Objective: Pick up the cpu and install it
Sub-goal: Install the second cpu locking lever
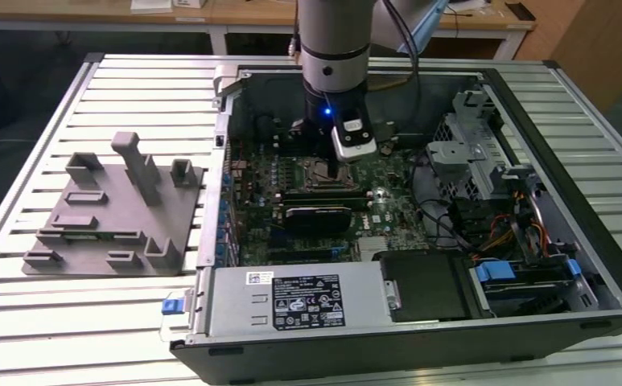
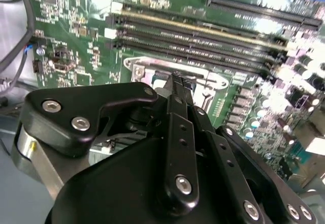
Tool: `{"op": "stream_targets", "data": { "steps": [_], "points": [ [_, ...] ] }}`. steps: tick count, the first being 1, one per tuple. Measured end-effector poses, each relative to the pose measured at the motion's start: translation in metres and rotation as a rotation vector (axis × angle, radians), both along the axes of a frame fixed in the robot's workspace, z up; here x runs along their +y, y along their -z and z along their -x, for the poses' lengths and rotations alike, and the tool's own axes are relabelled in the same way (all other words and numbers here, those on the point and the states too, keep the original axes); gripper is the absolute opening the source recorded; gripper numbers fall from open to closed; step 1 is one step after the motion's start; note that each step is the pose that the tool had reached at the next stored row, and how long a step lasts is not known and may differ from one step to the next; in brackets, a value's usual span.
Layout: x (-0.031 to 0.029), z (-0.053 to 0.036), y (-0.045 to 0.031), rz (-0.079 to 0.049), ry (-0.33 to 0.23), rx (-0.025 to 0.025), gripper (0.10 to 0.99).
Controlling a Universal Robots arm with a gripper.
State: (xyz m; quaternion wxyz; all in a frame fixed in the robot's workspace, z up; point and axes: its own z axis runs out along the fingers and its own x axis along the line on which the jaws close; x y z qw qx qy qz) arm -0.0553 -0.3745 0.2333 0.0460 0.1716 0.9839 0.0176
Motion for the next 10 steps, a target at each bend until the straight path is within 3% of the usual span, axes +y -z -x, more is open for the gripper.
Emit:
{"op": "stream_targets", "data": {
  "steps": [4, 10],
  "points": [
    [-0.0037, 0.0, 0.0003, 0.0, -0.004, -0.0001, 0.106],
    [-0.0057, 0.0012, 0.0018, 0.001, -0.054, -0.0001, 0.106]
  ]
}}
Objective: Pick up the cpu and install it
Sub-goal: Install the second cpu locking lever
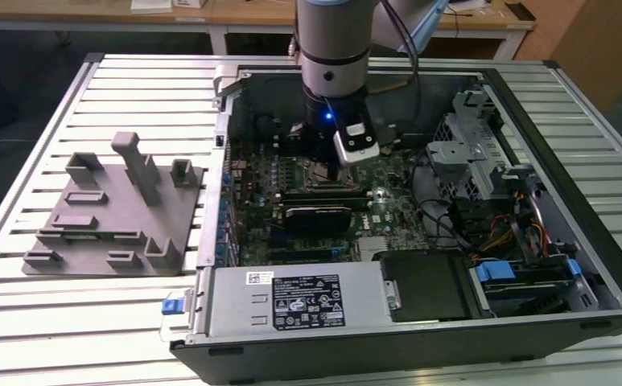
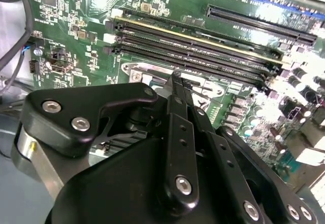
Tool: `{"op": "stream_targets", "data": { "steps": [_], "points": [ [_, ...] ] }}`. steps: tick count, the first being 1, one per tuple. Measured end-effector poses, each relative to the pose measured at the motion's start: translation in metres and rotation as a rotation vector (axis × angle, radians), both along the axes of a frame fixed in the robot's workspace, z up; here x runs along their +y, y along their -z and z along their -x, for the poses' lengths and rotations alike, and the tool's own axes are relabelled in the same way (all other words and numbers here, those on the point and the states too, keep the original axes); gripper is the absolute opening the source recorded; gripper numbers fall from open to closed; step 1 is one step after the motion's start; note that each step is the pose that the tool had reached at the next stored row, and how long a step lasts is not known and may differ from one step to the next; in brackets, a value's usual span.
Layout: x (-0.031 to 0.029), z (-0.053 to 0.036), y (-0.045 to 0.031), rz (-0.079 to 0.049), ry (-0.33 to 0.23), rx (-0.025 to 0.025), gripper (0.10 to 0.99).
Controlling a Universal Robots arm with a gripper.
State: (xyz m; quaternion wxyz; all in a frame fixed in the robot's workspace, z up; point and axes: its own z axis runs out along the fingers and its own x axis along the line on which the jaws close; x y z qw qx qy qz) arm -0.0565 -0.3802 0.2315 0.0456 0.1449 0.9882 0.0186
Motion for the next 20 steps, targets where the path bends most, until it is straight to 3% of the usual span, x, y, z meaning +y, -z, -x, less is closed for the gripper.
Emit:
{"op": "stream_targets", "data": {
  "steps": [13, 20],
  "points": [
    [-0.0068, 0.0237, 0.0108, -0.001, -0.035, 0.0, 0.106],
    [-0.007, 0.0241, 0.0117, -0.001, -0.038, 0.0001, 0.106]
  ]
}}
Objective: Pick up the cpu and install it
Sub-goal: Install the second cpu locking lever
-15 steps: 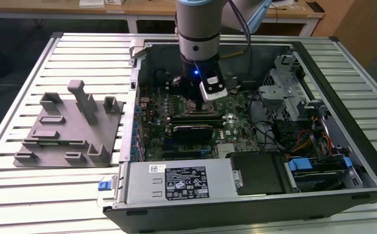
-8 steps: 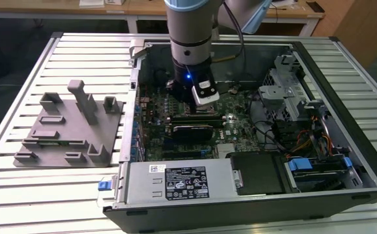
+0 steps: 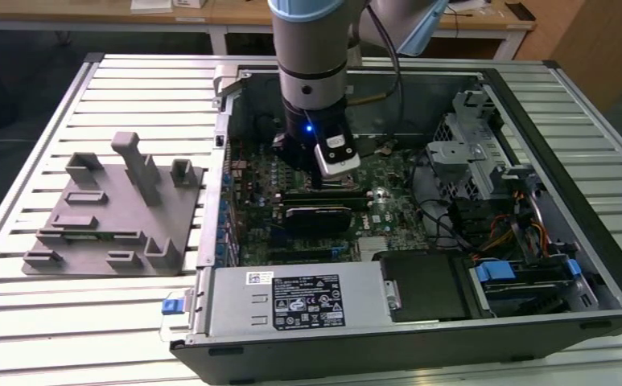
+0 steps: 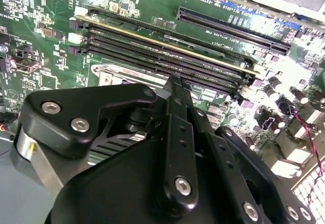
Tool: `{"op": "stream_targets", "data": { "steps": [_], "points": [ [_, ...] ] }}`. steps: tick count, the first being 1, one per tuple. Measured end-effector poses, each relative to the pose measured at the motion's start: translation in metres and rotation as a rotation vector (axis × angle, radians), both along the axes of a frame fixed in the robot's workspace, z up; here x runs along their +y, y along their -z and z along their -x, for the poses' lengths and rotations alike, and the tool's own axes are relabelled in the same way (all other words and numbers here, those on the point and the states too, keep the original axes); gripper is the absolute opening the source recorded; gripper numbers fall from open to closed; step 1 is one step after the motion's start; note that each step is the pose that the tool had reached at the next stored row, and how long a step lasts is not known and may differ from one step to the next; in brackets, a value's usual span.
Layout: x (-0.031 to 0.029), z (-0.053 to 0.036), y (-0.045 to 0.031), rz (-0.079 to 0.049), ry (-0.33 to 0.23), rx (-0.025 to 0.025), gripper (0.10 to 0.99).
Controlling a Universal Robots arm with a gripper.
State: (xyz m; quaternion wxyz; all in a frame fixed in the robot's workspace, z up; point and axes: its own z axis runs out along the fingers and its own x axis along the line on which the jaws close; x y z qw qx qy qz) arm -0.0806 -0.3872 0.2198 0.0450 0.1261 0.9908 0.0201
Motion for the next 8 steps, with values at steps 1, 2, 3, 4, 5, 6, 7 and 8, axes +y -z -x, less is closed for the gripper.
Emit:
{"op": "stream_targets", "data": {
  "steps": [1, 2, 3, 4, 5, 6, 7, 8],
  "points": [
    [-0.0001, 0.0001, 0.0002, -0.001, 0.0, 0.0, 0.106],
    [-0.0005, 0.0001, 0.0004, -0.004, 0.0, 0.0001, 0.106],
    [-0.0007, 0.0, 0.0006, -0.007, 0.0, 0.0001, 0.106],
    [-0.0009, 0.0, 0.001, -0.01, 0.0, 0.0, 0.106],
    [-0.0012, 0.0, 0.0014, -0.014, 0.0, 0.0, 0.106],
    [-0.0014, 0.0001, 0.002, -0.018, 0.0, 0.0, 0.106],
    [-0.0018, 0.0001, 0.0025, -0.022, 0.0, 0.0, 0.106],
    [-0.0022, 0.0001, 0.0029, -0.026, 0.0, 0.0001, 0.106]
  ]
}}
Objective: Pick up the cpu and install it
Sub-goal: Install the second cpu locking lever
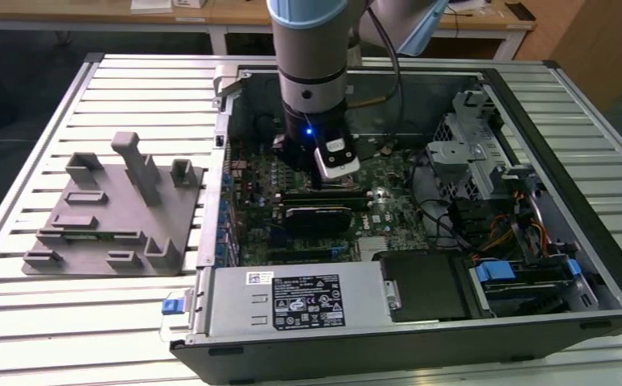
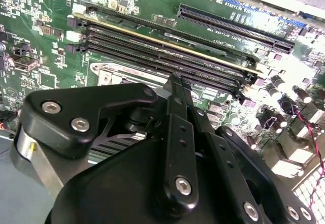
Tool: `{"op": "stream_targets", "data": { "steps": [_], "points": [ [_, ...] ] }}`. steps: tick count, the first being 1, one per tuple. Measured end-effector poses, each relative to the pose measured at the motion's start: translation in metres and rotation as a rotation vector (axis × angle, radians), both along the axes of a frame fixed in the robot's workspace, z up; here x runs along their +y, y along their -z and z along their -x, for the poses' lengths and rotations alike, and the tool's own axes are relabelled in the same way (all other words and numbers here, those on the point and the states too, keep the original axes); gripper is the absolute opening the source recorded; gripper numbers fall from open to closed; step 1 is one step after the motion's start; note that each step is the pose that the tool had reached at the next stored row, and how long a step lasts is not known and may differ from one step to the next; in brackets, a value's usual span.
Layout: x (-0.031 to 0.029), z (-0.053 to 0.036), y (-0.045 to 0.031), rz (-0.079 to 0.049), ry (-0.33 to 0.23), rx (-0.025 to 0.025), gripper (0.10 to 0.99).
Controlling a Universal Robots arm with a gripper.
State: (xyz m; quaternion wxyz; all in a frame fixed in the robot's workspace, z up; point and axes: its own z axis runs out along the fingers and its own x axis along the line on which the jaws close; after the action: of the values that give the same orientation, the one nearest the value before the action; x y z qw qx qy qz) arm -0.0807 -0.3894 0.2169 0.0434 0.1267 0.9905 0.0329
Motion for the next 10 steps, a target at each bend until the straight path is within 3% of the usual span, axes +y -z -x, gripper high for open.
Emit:
{"op": "stream_targets", "data": {
  "steps": [10],
  "points": [
    [-0.0091, 0.0017, 0.0015, -0.026, 0.0, -0.0001, 0.106]
  ]
}}
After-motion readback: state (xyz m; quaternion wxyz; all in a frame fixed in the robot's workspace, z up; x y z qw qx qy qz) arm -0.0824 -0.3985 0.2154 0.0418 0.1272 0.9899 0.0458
